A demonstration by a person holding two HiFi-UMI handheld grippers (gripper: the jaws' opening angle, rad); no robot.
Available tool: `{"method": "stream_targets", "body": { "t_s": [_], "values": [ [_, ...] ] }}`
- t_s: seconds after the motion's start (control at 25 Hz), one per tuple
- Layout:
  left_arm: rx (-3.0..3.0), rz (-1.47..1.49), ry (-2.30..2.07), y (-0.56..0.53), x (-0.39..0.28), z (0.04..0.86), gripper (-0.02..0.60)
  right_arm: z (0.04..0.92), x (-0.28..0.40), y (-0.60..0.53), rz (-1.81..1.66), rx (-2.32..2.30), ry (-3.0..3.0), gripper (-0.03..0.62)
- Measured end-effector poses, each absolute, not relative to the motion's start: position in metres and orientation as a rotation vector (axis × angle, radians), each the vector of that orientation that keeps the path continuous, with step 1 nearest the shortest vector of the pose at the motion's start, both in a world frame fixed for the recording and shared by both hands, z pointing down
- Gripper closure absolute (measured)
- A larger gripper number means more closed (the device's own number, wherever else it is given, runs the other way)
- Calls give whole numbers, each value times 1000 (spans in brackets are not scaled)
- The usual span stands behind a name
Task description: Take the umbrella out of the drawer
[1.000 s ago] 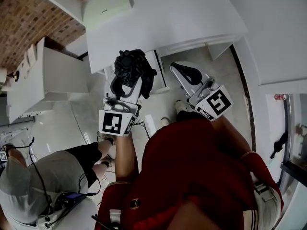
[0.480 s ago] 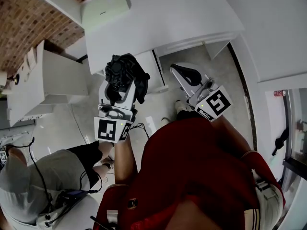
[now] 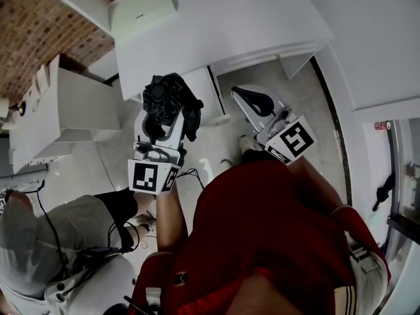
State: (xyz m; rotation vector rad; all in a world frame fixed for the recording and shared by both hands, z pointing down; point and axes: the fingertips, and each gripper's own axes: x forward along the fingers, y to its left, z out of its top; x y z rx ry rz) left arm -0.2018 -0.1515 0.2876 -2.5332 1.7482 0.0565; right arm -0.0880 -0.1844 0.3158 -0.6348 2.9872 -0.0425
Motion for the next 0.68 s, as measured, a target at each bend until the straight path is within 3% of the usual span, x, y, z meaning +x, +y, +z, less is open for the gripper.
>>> {"method": "stream_targets", "body": {
  "t_s": [0.68],
  "values": [
    [-2538,60,1736,-151,-204,291,357,318,-88,-183,-30,-647,2989,583]
  ]
}}
